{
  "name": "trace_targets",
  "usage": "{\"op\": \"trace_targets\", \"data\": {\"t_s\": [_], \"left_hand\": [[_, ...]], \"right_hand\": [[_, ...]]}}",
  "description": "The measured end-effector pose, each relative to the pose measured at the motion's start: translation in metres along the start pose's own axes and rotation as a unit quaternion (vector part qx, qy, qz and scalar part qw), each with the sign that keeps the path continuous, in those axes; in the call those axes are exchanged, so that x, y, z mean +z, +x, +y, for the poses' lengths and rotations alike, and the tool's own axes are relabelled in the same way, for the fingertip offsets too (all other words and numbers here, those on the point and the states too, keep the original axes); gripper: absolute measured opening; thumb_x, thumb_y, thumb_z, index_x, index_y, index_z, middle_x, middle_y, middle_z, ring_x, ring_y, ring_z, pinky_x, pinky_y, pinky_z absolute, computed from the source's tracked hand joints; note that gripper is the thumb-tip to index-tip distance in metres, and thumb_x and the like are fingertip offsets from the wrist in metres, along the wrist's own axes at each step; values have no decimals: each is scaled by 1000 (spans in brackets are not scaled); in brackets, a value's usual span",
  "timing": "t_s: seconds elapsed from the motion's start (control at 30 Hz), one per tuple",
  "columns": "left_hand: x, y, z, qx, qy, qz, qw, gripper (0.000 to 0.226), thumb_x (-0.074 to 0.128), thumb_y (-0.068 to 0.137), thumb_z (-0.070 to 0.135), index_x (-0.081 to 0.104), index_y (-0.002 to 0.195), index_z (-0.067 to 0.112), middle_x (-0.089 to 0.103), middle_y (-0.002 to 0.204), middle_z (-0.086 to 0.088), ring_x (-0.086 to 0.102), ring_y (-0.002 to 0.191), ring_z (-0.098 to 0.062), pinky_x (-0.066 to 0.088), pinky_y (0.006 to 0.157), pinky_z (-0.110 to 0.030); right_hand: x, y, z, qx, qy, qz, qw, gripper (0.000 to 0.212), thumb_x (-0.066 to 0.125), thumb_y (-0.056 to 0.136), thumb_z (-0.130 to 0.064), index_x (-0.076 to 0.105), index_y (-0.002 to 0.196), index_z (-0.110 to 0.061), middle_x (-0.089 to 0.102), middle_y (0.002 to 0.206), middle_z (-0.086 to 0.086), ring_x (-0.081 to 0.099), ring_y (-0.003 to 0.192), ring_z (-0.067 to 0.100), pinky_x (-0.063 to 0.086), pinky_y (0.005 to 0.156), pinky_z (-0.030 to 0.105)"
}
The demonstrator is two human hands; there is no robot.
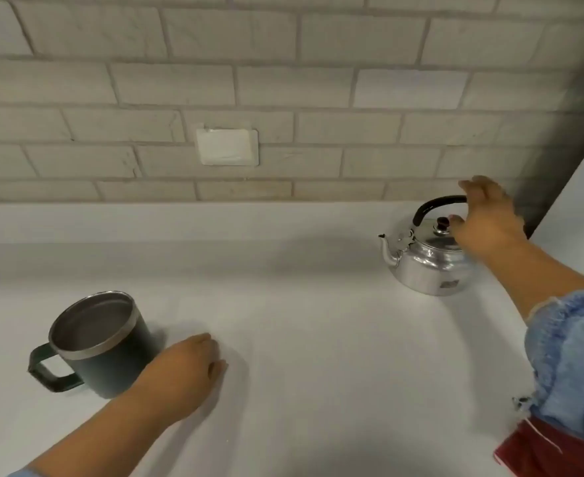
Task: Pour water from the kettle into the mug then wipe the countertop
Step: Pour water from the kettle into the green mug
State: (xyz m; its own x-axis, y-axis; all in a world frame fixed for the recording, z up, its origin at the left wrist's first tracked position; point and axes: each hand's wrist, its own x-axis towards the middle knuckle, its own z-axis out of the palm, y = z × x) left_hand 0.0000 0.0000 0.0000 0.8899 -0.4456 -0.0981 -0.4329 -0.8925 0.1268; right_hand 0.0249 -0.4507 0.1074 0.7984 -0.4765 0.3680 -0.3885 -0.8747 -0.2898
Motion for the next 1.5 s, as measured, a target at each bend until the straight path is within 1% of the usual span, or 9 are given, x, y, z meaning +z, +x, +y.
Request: {"op": "trace_targets", "data": {"t_s": [0.1,0.23,0.47,0.6,0.87,1.03,1.23,1.4,1.5], "left_hand": [[3,4,-7,1,-14,4,1000,24,35,97,32,56,93,23,59,93,8,59,81,-8,47,80,-21],[5,3,-11,-19,-15,-3,1000,32,35,97,32,54,118,19,65,116,2,63,100,-16,49,90,-29],[10,-2,-5,-32,-6,-28,999,48,32,99,27,26,145,20,28,154,2,40,134,-16,32,110,-25],[13,-6,1,-53,-11,-38,998,50,30,100,27,17,148,22,12,158,5,29,140,-15,25,115,-27],[13,-8,4,-67,-10,-51,996,52,30,100,28,14,148,22,8,159,5,24,142,-16,23,116,-29],[12,-9,4,-65,-14,-51,996,50,28,100,29,15,148,20,10,158,4,23,143,-15,20,115,-26],[2,-11,2,-24,-50,-73,996,49,33,98,39,34,141,17,25,155,-1,26,141,-15,24,115,-28],[-25,-41,-3,30,-123,79,989,45,44,93,43,42,136,31,38,145,16,36,131,-2,22,104,-10],[-56,-65,-15,57,-161,197,966,32,49,90,39,55,122,37,49,120,29,38,111,17,21,89,8]], "right_hand": [[6,16,3,-4,-55,-50,997,66,56,89,-21,23,146,-19,19,156,4,17,142,29,25,109,60],[17,29,6,3,-58,-70,996,59,55,89,-14,31,143,-16,29,150,14,29,135,36,28,109,57],[18,44,4,-13,-94,-50,994,33,46,94,-16,45,125,-5,44,123,27,45,110,47,42,93,56],[9,47,-2,-37,-100,-73,992,27,44,94,-9,53,112,9,52,109,34,51,98,51,43,77,47],[-8,38,-17,-59,-89,-114,988,31,48,95,-16,53,111,9,56,101,32,54,90,44,44,77,44],[-38,29,-43,-97,-48,-115,987,30,50,94,-27,57,101,2,51,71,15,47,63,29,35,58,35],[-78,-11,-92,-174,25,-134,975,25,57,89,-37,55,94,-13,51,68,8,48,58,23,34,49,27],[-93,-55,-142,-198,89,-141,966,23,61,84,-44,58,85,-22,51,70,5,48,57,20,36,45,26],[-95,-79,-174,-202,126,-156,959,20,63,82,-45,58,77,-26,50,65,3,46,52,18,35,44,25]]}}
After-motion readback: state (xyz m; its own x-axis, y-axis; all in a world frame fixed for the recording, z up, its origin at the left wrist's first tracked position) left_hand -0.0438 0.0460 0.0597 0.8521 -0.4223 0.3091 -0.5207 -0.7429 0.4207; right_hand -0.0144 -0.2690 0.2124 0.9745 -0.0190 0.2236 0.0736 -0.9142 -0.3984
